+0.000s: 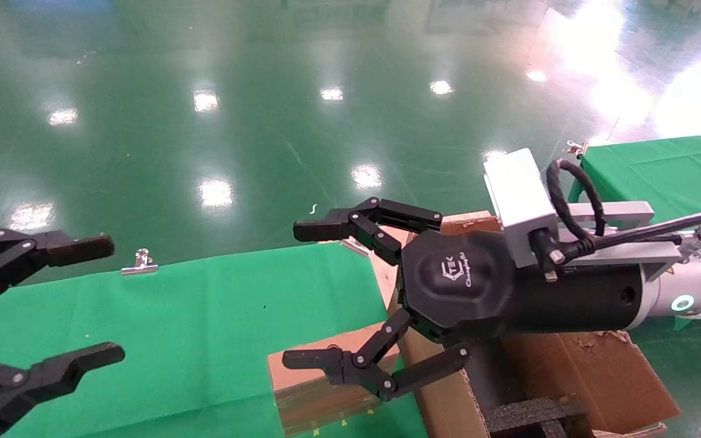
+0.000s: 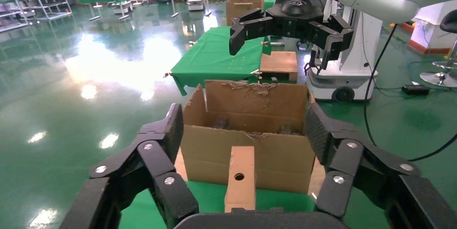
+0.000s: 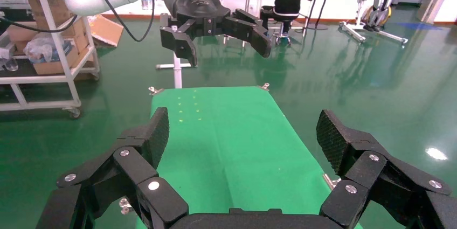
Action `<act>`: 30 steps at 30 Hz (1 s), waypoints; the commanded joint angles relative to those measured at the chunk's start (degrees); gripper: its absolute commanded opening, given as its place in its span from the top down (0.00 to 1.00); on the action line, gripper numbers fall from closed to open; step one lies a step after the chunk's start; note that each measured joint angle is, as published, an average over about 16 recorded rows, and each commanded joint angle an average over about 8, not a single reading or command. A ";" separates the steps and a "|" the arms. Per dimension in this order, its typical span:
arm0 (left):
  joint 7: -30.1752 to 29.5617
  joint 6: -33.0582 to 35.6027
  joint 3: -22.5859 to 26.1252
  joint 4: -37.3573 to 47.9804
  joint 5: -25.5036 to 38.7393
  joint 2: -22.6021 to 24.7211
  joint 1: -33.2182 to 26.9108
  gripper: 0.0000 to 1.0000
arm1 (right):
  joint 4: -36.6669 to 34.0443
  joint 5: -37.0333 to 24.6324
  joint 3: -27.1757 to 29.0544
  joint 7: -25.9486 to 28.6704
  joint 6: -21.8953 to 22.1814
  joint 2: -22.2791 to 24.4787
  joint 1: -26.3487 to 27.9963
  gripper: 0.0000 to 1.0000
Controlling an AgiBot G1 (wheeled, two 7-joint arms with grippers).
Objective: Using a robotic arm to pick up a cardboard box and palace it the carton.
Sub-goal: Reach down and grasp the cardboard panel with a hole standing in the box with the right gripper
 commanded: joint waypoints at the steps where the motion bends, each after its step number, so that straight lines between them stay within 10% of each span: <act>1: 0.00 0.00 0.00 0.00 0.00 0.00 0.00 1.00 | 0.03 0.20 0.10 -0.01 0.04 -0.02 -0.07 0.00; 30: 0.01 0.00 0.01 0.00 -0.01 0.00 -0.01 1.00 | -10.13 -37.93 -20.91 -5.25 -3.98 -11.76 19.59 0.00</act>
